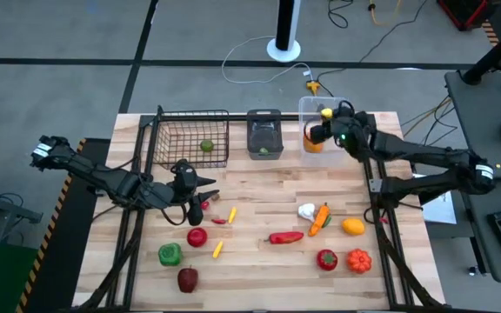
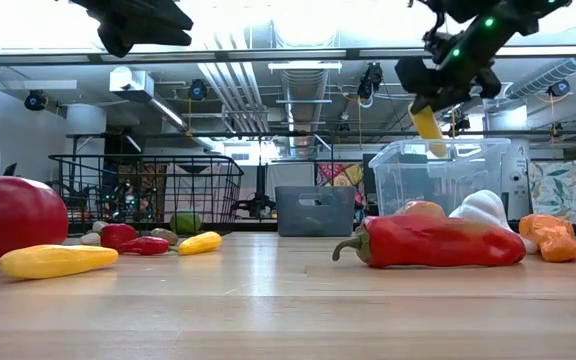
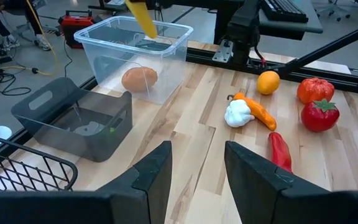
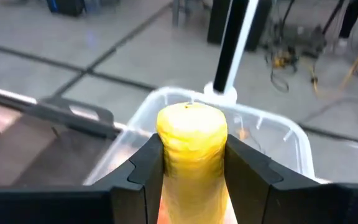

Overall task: Sort produce into baskets
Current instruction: Put the corn into the transparent bin

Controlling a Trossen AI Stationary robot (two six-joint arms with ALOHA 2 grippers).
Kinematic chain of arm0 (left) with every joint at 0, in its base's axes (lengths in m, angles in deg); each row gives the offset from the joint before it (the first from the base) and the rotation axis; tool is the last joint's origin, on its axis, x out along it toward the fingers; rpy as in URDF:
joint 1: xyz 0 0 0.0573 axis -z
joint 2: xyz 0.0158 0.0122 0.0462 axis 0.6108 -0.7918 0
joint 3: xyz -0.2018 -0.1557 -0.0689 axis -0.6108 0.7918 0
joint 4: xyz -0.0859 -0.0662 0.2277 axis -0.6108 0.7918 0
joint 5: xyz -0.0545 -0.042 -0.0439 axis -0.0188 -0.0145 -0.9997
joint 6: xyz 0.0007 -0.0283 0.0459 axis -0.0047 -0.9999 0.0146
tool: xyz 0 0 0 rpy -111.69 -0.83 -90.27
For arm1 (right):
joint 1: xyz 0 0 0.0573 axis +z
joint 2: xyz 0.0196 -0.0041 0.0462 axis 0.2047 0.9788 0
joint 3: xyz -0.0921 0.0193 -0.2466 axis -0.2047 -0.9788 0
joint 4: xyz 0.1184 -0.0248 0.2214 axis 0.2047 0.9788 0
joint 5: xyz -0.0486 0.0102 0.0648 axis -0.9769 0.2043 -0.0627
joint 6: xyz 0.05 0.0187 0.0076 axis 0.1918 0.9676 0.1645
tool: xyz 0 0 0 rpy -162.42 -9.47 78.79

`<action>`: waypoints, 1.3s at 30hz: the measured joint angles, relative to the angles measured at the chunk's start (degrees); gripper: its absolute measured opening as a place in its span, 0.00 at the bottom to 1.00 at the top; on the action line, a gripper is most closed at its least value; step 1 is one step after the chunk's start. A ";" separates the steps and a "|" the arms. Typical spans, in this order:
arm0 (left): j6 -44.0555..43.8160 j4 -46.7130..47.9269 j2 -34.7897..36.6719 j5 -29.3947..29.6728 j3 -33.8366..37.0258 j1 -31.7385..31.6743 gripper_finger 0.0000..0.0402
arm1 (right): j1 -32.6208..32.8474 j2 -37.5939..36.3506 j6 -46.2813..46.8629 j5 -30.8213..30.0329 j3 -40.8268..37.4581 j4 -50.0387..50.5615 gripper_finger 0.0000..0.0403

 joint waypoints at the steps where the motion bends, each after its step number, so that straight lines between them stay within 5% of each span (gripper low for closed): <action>1: 0.00 0.00 0.00 0.00 0.00 0.00 0.33 | -1.25 0.66 0.23 1.73 1.01 1.94 0.33; 15: -0.24 0.00 0.00 -0.02 0.00 0.00 0.33 | -9.99 10.99 2.43 15.08 11.53 21.16 0.33; 39: -0.28 0.02 0.00 -0.11 0.00 0.02 0.33 | -18.80 25.52 -2.58 32.29 21.61 32.58 0.33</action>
